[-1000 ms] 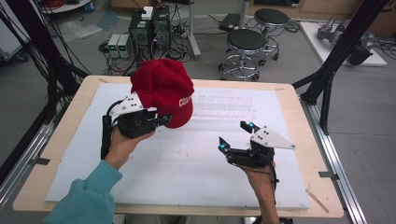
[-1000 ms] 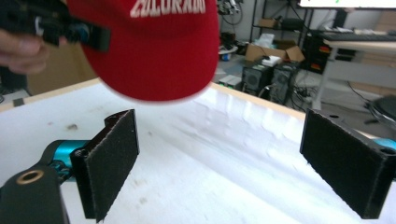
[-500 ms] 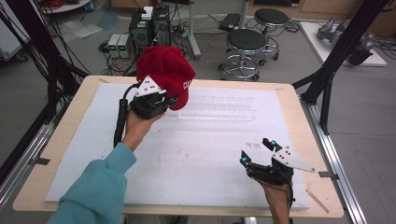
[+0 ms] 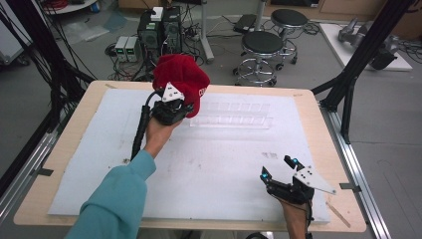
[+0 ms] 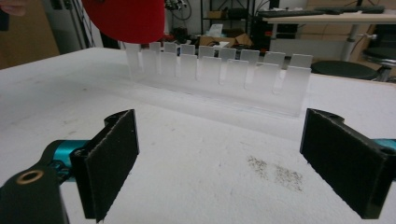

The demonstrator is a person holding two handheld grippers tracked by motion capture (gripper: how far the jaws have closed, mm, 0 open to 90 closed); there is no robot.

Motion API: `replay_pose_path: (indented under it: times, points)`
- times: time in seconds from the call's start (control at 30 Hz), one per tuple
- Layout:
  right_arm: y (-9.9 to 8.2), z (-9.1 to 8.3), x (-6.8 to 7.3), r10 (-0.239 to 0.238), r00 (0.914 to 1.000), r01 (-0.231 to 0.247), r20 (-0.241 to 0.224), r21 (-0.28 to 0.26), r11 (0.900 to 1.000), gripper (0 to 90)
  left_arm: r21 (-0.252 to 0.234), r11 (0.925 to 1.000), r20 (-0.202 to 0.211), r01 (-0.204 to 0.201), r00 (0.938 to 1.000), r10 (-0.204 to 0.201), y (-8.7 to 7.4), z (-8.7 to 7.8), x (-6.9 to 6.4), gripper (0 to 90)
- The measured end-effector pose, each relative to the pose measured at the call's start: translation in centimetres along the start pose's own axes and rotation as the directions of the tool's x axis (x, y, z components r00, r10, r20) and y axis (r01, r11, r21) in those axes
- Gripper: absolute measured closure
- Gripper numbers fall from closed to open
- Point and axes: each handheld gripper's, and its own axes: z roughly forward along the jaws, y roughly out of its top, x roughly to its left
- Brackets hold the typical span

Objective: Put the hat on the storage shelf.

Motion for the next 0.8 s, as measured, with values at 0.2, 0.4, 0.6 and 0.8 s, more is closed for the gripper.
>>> replay_pose_path:
  times: [0.2,0.4,0.6,0.8]
  points:
    - [-0.9,0.2,-0.3,0.01,0.9999,-0.01,0.012,-0.013,0.9999,10.6,0.012,0.9999,-0.021,-0.005,0.9998,0.006,-0.1,0.7,-0.2,85.0]
    - [-1.3,0.2,-0.4,0.003,0.9999,-0.002,0.013,-0.044,0.999,10.6,0.023,0.9997,-0.023,0.002,0.9997,-0.002,-0.4,1.4,-0.4,85.0]
    - [-1.3,0.3,-0.3,0.01,0.9993,-0.008,0.036,-0.041,0.9991,10.6,0.028,0.9987,-0.058,0.043,0.9975,-0.041,-0.3,1.7,-0.9,85.0]
    - [-1.4,0.3,-0.1,-0.017,0.9984,0.019,0.053,-0.037,0.9991,10.6,0.042,0.9988,-0.082,0.026,0.9964,-0.023,-0.4,2.3,-1.6,85.0]
